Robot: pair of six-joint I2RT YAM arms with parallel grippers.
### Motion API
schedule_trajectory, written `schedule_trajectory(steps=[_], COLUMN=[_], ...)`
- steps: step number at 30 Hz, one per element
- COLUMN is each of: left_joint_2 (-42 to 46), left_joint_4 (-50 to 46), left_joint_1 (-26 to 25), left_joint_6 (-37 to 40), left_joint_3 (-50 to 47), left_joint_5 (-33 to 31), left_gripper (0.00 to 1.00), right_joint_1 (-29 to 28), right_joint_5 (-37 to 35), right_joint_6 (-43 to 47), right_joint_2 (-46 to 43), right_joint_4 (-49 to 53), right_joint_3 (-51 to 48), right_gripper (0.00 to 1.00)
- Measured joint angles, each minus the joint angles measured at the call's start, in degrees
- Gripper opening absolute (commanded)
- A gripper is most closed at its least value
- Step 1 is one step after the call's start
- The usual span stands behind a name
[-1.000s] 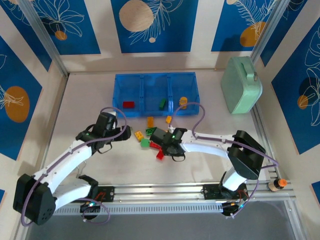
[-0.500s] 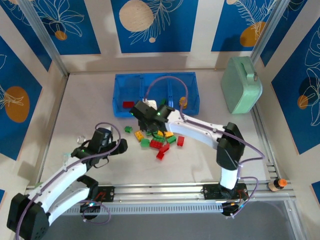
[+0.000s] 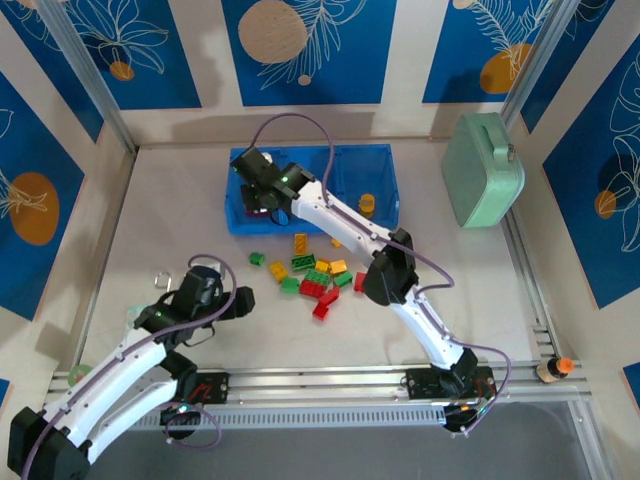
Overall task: Sort the legos into containers by color
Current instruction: Place the lego in the container, then pick up the lego from the middle-left of the table.
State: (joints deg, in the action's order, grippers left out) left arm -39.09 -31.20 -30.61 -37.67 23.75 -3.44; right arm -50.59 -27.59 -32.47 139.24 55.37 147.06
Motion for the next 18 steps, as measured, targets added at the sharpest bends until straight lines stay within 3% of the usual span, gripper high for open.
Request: schedule_trajectory(steps=[4, 8, 15, 18], left_joint_2=[0.02, -0.02, -2.27, -4.81], left_joint_4=[-0.35, -1.29, -1.40, -1.36], left_joint_1=[-0.07, -0.07, -1.38, -4.07], left_joint_6=[0.02, 0.04, 0.74, 1.77], left_joint_3=[0.00, 0.24, 3.04, 5.22], left_joint_5=[0.02, 0.02, 0.02, -0.50], left_gripper=[0.87, 0.86, 0.84, 0.82], right_joint_1=[2.05, 3.87, 4.55, 4.07], right_joint_5=[0.90, 1.95, 2.12, 1.79], right_joint_6=[1.29, 2.56, 3.37, 3.34], right_joint_2=[5.84, 7.32, 5.97, 0.79], right_joint_4=[0.79, 0.87, 1.14, 1.07], right_joint_3=[6.27, 6.43, 6.43, 0.79], right_gripper=[0.39, 0.70, 0.71, 0.71])
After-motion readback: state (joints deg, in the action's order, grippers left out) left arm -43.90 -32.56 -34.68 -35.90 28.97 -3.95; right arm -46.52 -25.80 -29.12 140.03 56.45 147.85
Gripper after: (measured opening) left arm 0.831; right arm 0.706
